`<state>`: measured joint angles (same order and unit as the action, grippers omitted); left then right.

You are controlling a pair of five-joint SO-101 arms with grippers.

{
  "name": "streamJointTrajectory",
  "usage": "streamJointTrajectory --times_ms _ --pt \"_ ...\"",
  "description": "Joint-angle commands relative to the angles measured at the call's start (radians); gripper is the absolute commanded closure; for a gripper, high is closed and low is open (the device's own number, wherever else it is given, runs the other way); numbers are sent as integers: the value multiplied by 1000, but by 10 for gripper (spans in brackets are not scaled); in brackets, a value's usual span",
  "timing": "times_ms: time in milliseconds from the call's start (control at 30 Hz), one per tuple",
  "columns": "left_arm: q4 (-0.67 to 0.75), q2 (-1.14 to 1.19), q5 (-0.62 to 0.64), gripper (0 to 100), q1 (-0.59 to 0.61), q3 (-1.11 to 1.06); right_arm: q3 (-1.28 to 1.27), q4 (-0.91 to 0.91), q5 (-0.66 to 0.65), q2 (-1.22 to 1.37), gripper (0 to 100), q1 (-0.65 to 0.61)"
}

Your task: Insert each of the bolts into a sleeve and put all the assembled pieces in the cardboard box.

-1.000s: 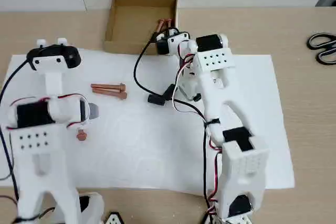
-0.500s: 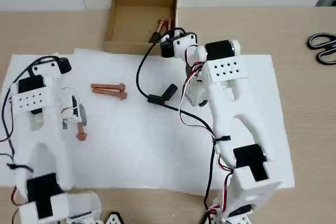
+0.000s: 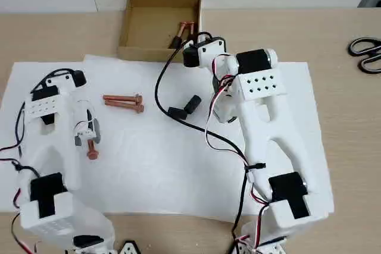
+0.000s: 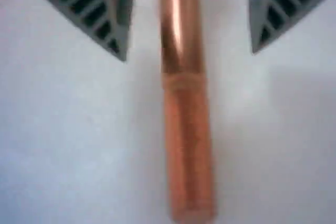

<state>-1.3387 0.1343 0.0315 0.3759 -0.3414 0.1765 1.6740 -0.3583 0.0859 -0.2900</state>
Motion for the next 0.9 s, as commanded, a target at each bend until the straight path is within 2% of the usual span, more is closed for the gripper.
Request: streamJointTrajectory --times_ms 0,167,433,667,867 --pt "37 25 0 934 5 39 6 -1 11 -64 995 5" --pt "57 95 -3 989 5 42 6 -1 6 -64 995 7" --pt "28 86 -5 994 2 68 6 -8 6 -64 995 8" --pt "-160 -178 -129 994 0 182 8 -8 5 -64 995 8" --pt "-229 -439 -252 994 0 196 9 -22 11 -64 995 33"
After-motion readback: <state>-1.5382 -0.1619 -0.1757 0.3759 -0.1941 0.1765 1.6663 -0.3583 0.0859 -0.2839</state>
